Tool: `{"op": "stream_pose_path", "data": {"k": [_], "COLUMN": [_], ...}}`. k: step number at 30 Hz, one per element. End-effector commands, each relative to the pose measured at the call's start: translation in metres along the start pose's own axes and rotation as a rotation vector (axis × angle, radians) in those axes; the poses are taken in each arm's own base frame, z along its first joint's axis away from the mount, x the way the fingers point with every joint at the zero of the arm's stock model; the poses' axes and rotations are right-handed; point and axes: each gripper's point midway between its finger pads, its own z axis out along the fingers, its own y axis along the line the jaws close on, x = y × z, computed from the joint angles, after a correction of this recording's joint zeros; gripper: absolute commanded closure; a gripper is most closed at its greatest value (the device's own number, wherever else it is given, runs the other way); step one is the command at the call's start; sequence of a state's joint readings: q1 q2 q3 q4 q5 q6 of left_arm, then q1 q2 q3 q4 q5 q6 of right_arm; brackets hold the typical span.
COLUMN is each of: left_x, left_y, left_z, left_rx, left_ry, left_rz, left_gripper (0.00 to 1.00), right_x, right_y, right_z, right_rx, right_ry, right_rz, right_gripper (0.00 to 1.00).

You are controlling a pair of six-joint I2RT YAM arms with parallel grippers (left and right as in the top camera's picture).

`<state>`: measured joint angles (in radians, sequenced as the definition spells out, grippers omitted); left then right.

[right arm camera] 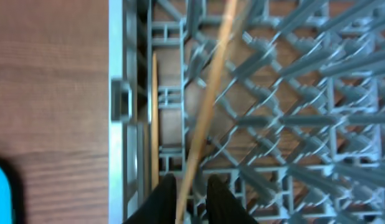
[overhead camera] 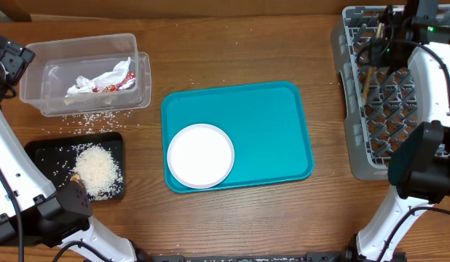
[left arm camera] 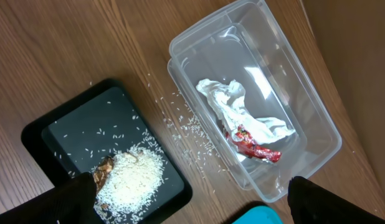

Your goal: Sort waste into correct bins and load items into the dishwasher

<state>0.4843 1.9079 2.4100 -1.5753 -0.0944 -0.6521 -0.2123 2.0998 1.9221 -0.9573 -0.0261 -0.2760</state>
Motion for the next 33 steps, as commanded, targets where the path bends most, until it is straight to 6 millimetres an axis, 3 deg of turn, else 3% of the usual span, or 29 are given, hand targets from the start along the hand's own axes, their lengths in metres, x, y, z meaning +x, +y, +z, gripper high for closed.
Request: {"op": "stream_pose_path", "data": {"k": [1,7,12,15,16,17,19,20,21,25,27,28,33], "left_x": [0.0,0.0,0.0,0.0,0.0,0.0,0.0,0.0,0.0,0.0,0.0,0.0,0.0], "left_y": [-0.002,-0.002,-0.002,-0.002,-0.002,-0.002,-0.002,-0.002,-0.002,-0.002,-0.002,-0.002,-0.002], "left_z": [0.0,0.0,0.0,0.0,0.0,0.0,0.0,0.0,0.0,0.0,0.0,0.0,0.0], "left_rx": [-0.003,-0.003,-0.003,-0.003,-0.003,-0.003,-0.003,-0.003,-0.003,-0.003,-0.003,-0.003,-0.003], "left_ry": [-0.006,-0.006,-0.006,-0.006,-0.006,-0.006,-0.006,-0.006,-0.006,-0.006,-0.006,-0.006,-0.006], "left_rz": [0.0,0.0,0.0,0.0,0.0,0.0,0.0,0.0,0.0,0.0,0.0,0.001,0.0], "left_gripper": [0.0,0.0,0.0,0.0,0.0,0.0,0.0,0.0,0.0,0.0,0.0,0.0,0.0], "right_x": [-0.005,-0.017,-0.038,-0.041,-0.036,-0.033,-0.022,-0.014,-0.006,0.041,0.067,0.091,0.159], "right_y": [0.008,0.017,0.041,0.083,0.109,0.125,0.161,0.175,0.184,0.222,0.242,0.258,0.311], "right_z": [-0.003,-0.025,-0.082,-0.135,-0.16,-0.175,-0.203,-0.208,-0.205,-0.162,-0.141,-0.125,-0.085], "right_rx": [-0.039,-0.06,-0.169,-0.412,-0.568,-0.666,-0.866,-0.91,-0.899,-0.699,-0.597,-0.516,-0.374], "right_ry": [-0.027,-0.059,-0.151,-0.181,-0.166,-0.158,-0.126,-0.094,-0.054,0.163,0.266,0.338,0.432], "right_rz": [0.02,0.112,0.199,0.266,0.263,0.247,0.182,0.153,0.146,0.1,0.095,0.088,0.036], "right_gripper": [0.8,0.8,0.78,0.6,0.22,0.14,0.11,0.08,0.07,0.07,0.07,0.08,0.41]}}
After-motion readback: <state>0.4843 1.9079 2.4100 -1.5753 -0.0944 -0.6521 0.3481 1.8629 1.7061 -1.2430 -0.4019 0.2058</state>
